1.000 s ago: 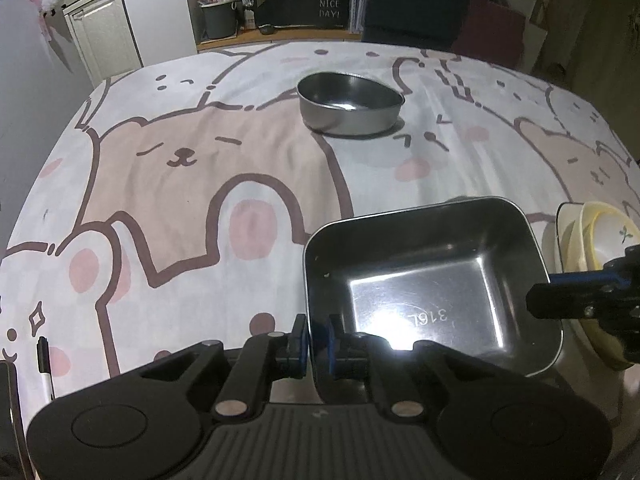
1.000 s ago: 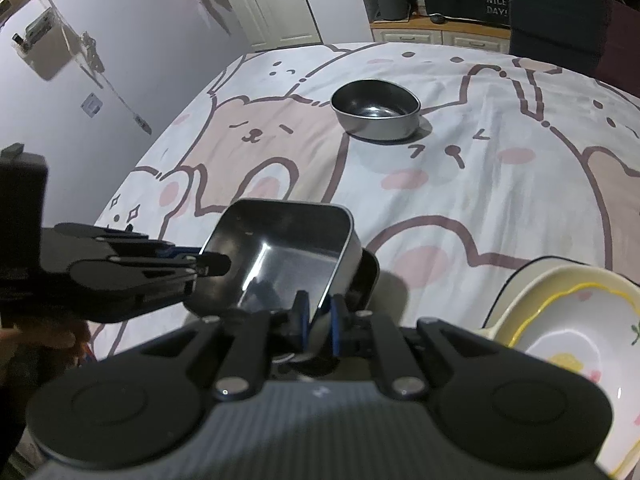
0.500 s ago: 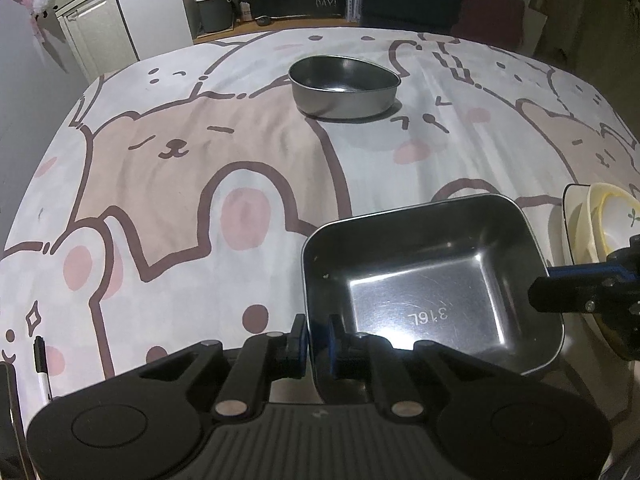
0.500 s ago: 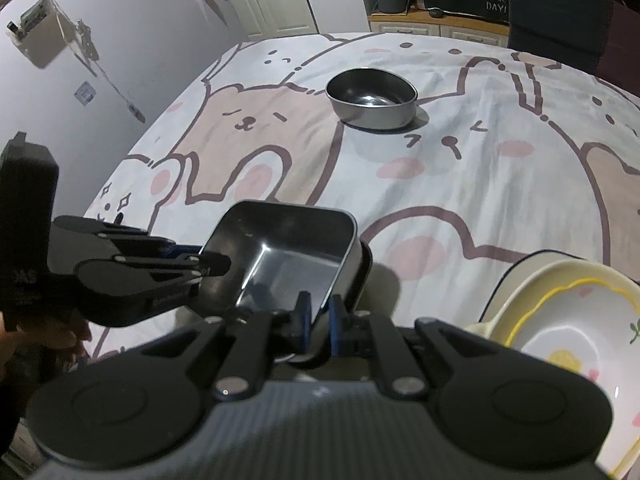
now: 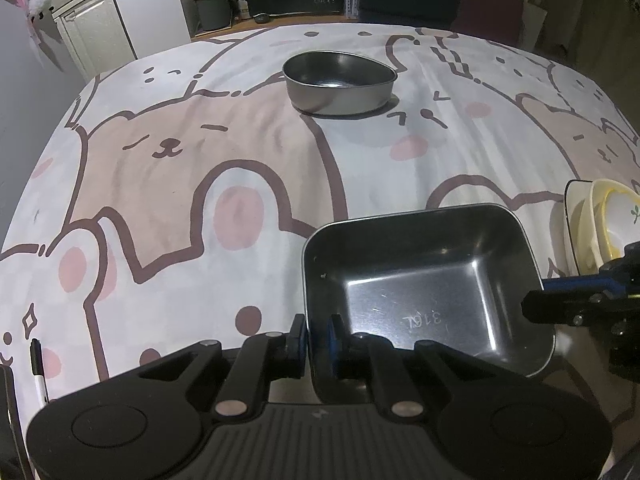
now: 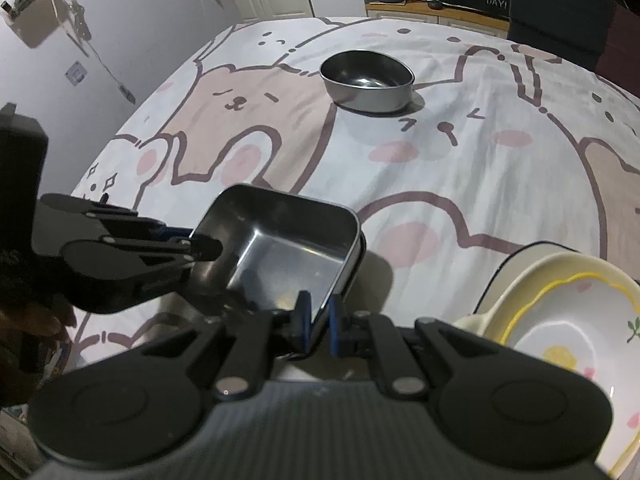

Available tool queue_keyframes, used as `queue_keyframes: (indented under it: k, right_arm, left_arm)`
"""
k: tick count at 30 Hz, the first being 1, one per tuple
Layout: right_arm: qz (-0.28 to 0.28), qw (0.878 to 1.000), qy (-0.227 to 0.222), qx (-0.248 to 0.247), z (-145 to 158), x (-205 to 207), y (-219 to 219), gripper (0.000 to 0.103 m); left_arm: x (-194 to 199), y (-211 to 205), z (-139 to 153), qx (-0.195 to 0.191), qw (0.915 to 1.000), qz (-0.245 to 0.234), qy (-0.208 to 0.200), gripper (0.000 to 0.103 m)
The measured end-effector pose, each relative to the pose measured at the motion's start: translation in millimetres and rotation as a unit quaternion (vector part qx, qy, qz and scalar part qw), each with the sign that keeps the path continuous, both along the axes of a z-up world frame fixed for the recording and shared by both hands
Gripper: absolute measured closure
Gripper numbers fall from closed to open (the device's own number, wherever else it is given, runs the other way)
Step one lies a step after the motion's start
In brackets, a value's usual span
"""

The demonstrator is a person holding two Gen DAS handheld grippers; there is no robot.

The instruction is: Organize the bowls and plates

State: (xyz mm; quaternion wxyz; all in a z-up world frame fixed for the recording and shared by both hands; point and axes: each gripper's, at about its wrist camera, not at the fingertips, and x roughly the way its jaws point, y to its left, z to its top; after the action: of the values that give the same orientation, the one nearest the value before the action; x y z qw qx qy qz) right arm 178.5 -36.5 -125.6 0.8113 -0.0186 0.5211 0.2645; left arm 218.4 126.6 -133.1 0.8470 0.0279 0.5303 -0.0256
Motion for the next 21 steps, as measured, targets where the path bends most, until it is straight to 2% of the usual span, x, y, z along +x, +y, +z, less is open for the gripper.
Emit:
queue_keyframes:
  k: [2,21]
  right_arm:
    - [0.000,1.000,0.000,-0.004,-1.5,0.3,0.6,0.092]
    - [-0.008,1.000,0.014,-0.017,-12.5,5.1,0.8,0.092]
  left_arm:
    - [-0.1,-2.0,-0.2,0.000,1.0000,-0.004,0.000,0.087]
    - [1.8,-2.9,0.8,-0.010,0.9999,-0.011,-0.001,0.087]
